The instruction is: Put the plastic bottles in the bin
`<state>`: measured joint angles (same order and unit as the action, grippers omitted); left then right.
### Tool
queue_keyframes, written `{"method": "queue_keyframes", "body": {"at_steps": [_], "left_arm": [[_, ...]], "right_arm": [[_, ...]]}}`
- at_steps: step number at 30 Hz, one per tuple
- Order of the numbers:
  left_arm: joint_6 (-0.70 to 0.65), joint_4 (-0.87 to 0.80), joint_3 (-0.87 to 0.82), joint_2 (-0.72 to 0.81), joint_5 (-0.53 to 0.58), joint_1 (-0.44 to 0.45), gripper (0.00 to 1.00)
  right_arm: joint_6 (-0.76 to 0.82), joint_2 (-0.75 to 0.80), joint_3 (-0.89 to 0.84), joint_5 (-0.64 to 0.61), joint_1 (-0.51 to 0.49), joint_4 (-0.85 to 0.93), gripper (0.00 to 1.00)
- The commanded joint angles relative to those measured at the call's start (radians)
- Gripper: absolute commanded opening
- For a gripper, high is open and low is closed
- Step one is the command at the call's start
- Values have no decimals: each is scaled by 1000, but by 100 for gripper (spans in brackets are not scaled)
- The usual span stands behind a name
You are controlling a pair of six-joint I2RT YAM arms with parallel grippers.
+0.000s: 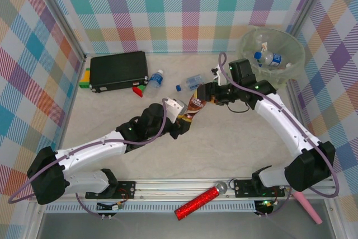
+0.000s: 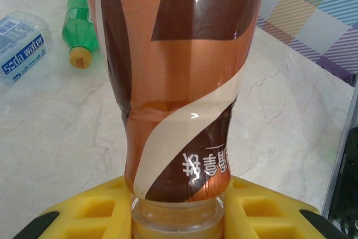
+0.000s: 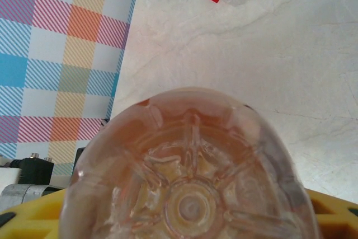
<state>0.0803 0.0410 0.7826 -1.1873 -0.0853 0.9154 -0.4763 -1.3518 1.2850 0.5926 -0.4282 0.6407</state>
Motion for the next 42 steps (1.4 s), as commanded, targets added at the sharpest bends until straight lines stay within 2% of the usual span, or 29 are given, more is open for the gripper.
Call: {"method": "queue_keyframes", "body": {"at_steps": [1, 2, 4, 6, 7, 14, 20, 27, 34, 38, 42], "left_arm": [[-23, -19, 35, -6, -2, 11, 30], [-19, -18, 35, -7, 5, 11, 36], [-9, -10, 34, -10, 21, 11, 64], [12, 5, 29, -4, 61, 11, 96], [21, 16, 20, 1, 81, 12, 100], [70, 109, -67, 83, 185, 11, 100], [90, 161, -133, 98, 239, 12, 100], [133, 174, -148, 108, 179, 11, 100], [163, 203, -169, 128, 155, 11, 100], [166, 203, -171, 132, 143, 11, 100], [165, 203, -171, 135, 143, 11, 100]], "right_arm": [[35, 21, 39, -29, -8, 21, 57], [33, 30, 41, -41, -8, 22, 57], [29, 49, 46, -76, -7, 21, 57], [29, 73, 62, -145, -5, 37, 56], [35, 82, 75, -183, -3, 49, 55], [62, 159, 179, -435, 97, 127, 53], [141, 137, 315, -678, 198, 209, 52], [197, 93, 411, -879, 333, 165, 51], [279, -25, 494, -1111, 413, 63, 52], [316, -98, 525, -1179, 445, -5, 52], [339, -178, 571, -1196, 478, -28, 51]]}}
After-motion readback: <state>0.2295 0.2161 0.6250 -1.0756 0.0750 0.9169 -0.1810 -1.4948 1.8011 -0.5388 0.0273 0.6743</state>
